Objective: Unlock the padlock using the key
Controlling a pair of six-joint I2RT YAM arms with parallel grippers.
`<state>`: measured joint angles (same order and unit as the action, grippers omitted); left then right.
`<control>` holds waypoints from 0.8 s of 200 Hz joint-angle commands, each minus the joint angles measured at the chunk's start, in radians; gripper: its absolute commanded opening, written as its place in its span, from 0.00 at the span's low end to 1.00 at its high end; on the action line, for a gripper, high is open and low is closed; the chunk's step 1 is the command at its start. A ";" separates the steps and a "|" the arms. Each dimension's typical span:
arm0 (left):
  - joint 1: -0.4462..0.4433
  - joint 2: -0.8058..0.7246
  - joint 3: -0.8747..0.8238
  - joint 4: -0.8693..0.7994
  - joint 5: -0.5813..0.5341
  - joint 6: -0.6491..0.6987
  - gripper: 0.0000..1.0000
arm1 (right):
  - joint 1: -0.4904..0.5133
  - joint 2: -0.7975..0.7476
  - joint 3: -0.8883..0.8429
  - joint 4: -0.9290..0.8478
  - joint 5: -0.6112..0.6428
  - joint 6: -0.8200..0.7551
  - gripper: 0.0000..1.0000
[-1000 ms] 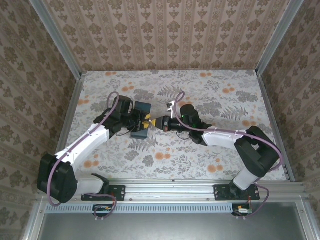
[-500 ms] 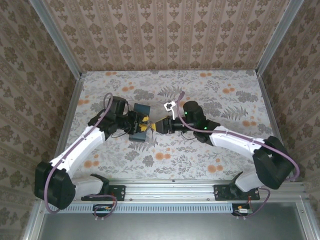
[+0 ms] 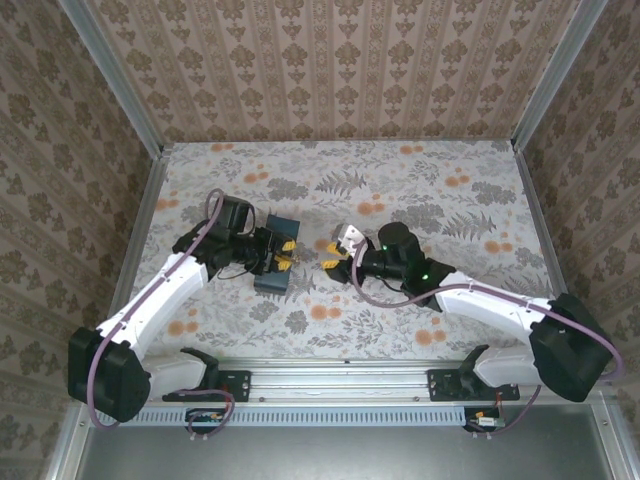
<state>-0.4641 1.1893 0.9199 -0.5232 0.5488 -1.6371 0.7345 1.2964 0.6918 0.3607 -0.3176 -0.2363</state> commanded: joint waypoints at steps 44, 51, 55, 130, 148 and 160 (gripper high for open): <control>0.003 -0.002 0.048 -0.003 0.034 0.025 0.00 | 0.152 0.127 0.035 0.275 0.309 -0.623 0.42; 0.002 0.000 0.048 -0.004 0.037 0.025 0.00 | 0.163 0.127 0.030 0.287 0.319 -0.636 0.42; 0.003 0.001 0.048 -0.003 0.037 0.025 0.00 | 0.169 0.128 0.027 0.292 0.321 -0.641 0.42; 0.002 0.003 0.046 0.012 0.038 0.017 0.00 | 0.198 0.147 0.023 0.273 0.323 -0.661 0.37; 0.002 0.000 0.043 0.010 0.036 0.017 0.00 | 0.197 0.146 0.026 0.233 0.305 -0.663 0.36; 0.002 -0.004 0.040 0.011 0.035 0.014 0.00 | 0.196 0.140 0.025 0.214 0.287 -0.656 0.35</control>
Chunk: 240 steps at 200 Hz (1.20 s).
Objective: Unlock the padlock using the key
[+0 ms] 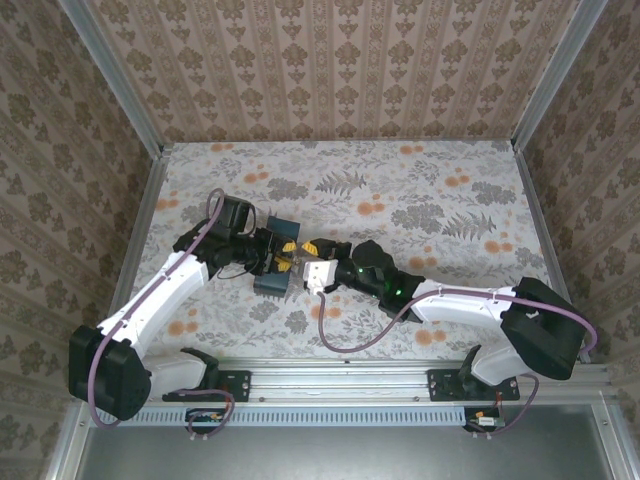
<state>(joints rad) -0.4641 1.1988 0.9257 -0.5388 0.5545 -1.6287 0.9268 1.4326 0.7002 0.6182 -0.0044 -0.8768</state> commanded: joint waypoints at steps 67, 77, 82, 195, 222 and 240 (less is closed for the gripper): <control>0.002 -0.018 0.032 0.034 0.027 -0.002 0.00 | 0.008 0.039 0.035 -0.031 -0.019 -0.008 0.30; 0.003 -0.020 0.031 0.035 0.027 -0.004 0.00 | 0.007 0.047 0.046 -0.042 -0.021 -0.011 0.30; 0.003 -0.021 0.030 0.037 0.027 -0.005 0.00 | 0.008 0.051 0.049 -0.041 -0.022 -0.013 0.30; 0.003 -0.023 0.013 0.062 0.032 -0.019 0.00 | 0.008 0.084 0.099 -0.051 -0.041 0.023 0.22; 0.003 -0.022 0.014 0.069 0.034 -0.021 0.00 | 0.008 0.090 0.113 -0.072 -0.039 0.026 0.18; 0.002 -0.024 0.013 0.074 0.034 -0.025 0.00 | 0.007 0.093 0.125 -0.087 -0.027 0.062 0.14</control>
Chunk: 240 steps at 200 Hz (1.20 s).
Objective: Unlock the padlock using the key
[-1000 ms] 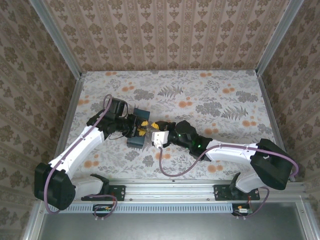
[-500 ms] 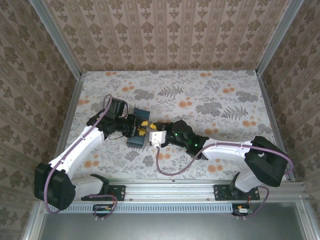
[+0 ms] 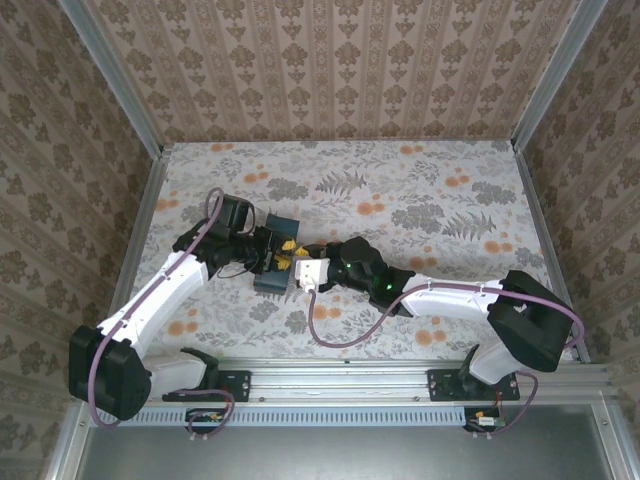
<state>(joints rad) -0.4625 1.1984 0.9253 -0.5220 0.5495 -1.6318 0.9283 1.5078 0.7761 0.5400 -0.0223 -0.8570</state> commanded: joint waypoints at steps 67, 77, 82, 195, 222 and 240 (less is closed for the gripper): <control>-0.010 -0.029 -0.009 0.119 0.025 -0.061 0.00 | 0.011 0.027 0.102 -0.020 0.089 0.547 0.00; -0.013 -0.034 -0.015 0.132 0.020 -0.069 0.00 | 0.011 0.025 0.098 -0.008 0.115 0.653 0.00; -0.013 -0.034 -0.018 0.137 0.017 -0.071 0.00 | 0.010 0.021 0.098 -0.010 0.122 0.714 0.00; -0.018 -0.025 -0.004 0.077 -0.028 0.014 0.00 | -0.086 0.090 0.116 0.020 -0.173 2.250 0.00; -0.018 -0.030 -0.010 0.063 -0.037 0.023 0.00 | -0.106 0.141 0.164 0.069 -0.300 2.435 0.00; -0.013 -0.037 -0.016 0.062 -0.034 0.020 0.00 | -0.130 0.154 0.244 -0.029 -0.451 2.373 0.05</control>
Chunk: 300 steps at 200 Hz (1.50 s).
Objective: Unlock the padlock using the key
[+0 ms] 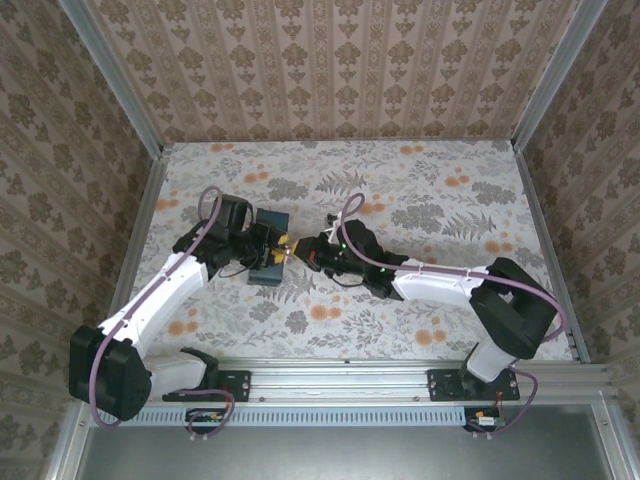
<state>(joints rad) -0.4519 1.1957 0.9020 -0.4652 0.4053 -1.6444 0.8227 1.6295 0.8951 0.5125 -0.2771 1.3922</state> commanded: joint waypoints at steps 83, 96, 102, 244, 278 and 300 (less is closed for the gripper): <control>0.043 -0.065 0.013 -0.085 0.128 0.076 0.00 | -0.223 -0.155 0.125 -0.658 -0.268 -0.680 0.25; 0.045 -0.060 0.019 -0.096 0.131 0.085 0.00 | -0.207 -0.188 0.129 -0.663 -0.257 -0.831 0.24; 0.045 -0.057 0.023 -0.104 0.130 0.091 0.00 | -0.192 -0.206 0.136 -0.672 -0.238 -0.911 0.24; 0.050 -0.024 0.072 -0.156 0.164 0.118 0.00 | 0.208 -0.111 -0.177 0.214 0.430 -2.523 0.39; 0.052 -0.025 0.074 -0.158 0.173 0.124 0.00 | 0.222 -0.001 -0.177 0.413 0.485 -2.639 0.38; 0.051 -0.035 0.061 -0.146 0.174 0.113 0.00 | 0.220 -0.007 -0.167 0.405 0.475 -2.625 0.37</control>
<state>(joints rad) -0.3923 1.1809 0.9371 -0.6289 0.5190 -1.5471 1.0389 1.6196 0.7227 0.7994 0.1631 -1.1606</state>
